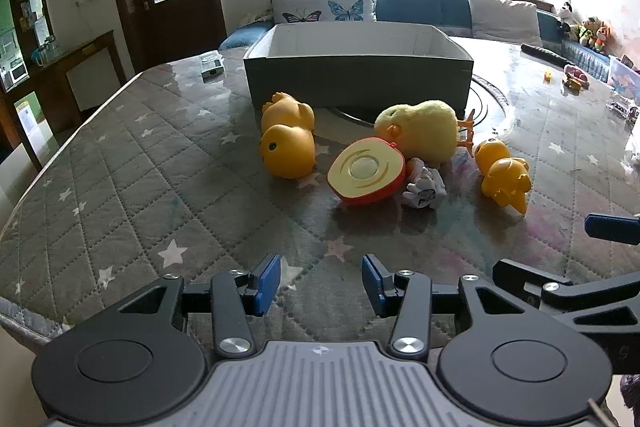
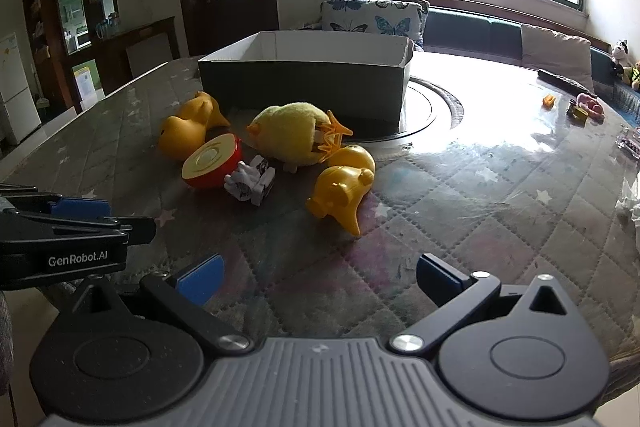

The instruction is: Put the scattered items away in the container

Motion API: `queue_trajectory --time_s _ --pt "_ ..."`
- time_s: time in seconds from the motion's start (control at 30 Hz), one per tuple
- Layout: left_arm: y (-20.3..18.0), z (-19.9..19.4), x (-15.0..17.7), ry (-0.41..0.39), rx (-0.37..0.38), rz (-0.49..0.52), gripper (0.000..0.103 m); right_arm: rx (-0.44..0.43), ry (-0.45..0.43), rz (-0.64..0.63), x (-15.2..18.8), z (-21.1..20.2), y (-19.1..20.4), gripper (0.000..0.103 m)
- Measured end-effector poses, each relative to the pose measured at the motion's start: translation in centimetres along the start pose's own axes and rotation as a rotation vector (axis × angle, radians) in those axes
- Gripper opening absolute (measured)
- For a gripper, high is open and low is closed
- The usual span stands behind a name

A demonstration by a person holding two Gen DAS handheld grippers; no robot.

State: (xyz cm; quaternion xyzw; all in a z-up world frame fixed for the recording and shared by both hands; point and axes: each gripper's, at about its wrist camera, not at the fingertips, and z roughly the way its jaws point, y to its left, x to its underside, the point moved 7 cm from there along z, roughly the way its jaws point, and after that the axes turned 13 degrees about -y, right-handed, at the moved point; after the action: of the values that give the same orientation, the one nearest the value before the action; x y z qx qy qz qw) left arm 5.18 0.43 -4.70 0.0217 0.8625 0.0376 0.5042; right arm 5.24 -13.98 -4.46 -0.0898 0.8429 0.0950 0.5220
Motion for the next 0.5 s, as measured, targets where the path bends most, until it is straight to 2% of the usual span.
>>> queue_trajectory --time_s 0.13,0.5 --pt "0.11 0.02 0.01 0.004 -0.002 0.002 0.048 0.008 0.025 -0.013 0.13 0.58 0.63 0.103" --pt "-0.10 0.40 0.44 0.027 0.000 0.008 0.048 -0.005 0.014 -0.009 0.37 0.35 0.64 0.103"
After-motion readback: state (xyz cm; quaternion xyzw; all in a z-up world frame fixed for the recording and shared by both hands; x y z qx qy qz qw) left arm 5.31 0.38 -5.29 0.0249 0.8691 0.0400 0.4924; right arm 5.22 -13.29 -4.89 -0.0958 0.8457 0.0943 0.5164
